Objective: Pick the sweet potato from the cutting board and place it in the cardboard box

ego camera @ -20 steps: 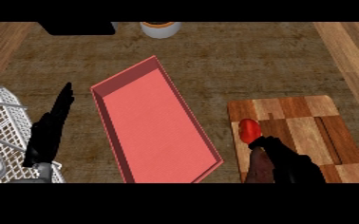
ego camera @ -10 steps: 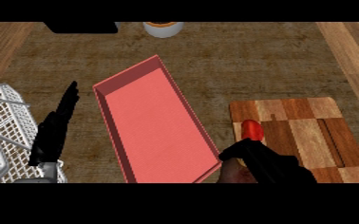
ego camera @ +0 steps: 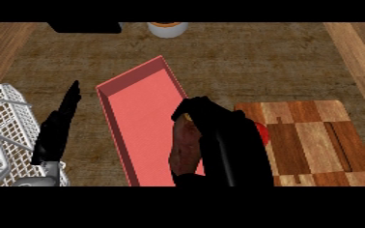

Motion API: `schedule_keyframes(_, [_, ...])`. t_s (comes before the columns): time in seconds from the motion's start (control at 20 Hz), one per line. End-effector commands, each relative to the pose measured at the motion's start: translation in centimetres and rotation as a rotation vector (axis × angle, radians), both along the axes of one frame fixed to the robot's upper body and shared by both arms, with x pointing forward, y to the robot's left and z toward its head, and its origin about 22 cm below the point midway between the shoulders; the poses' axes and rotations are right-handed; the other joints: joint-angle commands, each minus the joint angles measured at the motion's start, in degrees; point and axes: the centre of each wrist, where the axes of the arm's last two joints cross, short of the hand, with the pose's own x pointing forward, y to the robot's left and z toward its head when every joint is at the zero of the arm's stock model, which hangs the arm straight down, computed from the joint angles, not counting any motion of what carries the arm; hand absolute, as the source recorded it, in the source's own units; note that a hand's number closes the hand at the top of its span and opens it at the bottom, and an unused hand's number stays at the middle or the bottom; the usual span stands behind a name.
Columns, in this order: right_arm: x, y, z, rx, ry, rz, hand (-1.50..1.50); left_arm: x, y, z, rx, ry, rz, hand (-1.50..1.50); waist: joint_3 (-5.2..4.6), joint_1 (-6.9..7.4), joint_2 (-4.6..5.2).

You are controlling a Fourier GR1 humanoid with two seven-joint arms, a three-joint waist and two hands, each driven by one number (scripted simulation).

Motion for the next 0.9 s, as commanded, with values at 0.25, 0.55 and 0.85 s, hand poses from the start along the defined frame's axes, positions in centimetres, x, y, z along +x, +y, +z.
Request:
schedule_keyframes(0.25, [7.2,6.2,-1.2,-0.046,0.129,-0.025,1.50,0.2,0.2,0.2,0.011,-0.003,-0.029,0.00,-0.01,1.41,0.24])
schedule_keyframes(0.55, [10.5,7.9,-5.2,-0.081,0.208,-0.049,1.50,0.7,0.1,-0.3,-0.007,0.015,-0.020,0.00,0.01,1.23,0.28])
schedule_keyframes(0.85, [12.4,7.5,-9.8,-0.010,0.298,-0.126,-1.50,0.7,-0.8,0.8,0.003,0.000,-0.036,0.00,0.05,2.10,0.45])
